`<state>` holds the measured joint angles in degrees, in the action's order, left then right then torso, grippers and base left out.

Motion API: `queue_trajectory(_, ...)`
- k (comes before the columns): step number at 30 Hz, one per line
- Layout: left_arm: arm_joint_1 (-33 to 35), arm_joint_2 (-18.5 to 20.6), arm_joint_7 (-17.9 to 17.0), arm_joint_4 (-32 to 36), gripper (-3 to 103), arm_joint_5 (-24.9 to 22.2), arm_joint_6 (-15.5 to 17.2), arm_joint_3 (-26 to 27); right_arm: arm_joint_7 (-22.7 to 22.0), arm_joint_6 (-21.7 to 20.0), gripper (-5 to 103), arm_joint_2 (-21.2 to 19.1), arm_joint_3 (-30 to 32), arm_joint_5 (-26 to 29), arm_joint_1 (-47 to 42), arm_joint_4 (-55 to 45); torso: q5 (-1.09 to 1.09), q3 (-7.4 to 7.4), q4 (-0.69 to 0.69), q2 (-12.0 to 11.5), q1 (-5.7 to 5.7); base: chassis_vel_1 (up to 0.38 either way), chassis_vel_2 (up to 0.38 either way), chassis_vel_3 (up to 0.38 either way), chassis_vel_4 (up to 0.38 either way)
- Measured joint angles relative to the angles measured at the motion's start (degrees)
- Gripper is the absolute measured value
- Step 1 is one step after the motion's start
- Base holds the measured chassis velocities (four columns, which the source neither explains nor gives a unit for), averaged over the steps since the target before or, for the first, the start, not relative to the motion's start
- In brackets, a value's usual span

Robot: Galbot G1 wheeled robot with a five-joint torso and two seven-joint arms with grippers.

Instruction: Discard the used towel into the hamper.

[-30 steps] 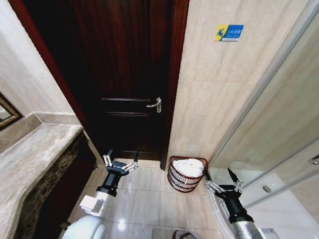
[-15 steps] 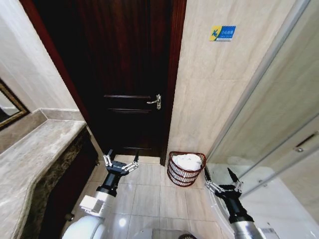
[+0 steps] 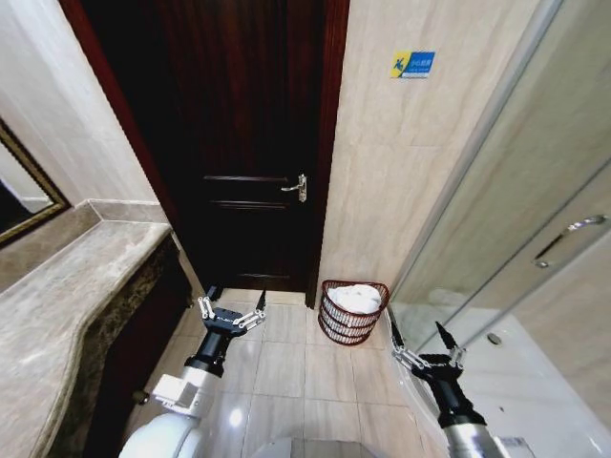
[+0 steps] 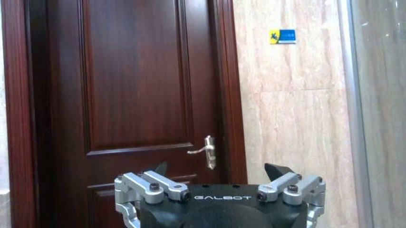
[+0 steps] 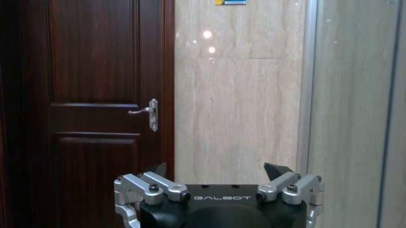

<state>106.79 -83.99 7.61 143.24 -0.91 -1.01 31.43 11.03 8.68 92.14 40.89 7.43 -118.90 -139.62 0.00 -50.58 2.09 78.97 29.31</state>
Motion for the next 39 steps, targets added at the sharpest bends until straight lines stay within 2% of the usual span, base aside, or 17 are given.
queue_trajectory(39, 0.0, 0.0, 0.0, 0.0, 100, 0.0, 0.0, 0.0, 0.0, 0.0, 100, 0.0, 0.0, 0.0, 0.0, 0.0, 0.01, 0.0, 0.0, 0.0, -0.01, 0.087, -0.125, -0.086, 0.126)
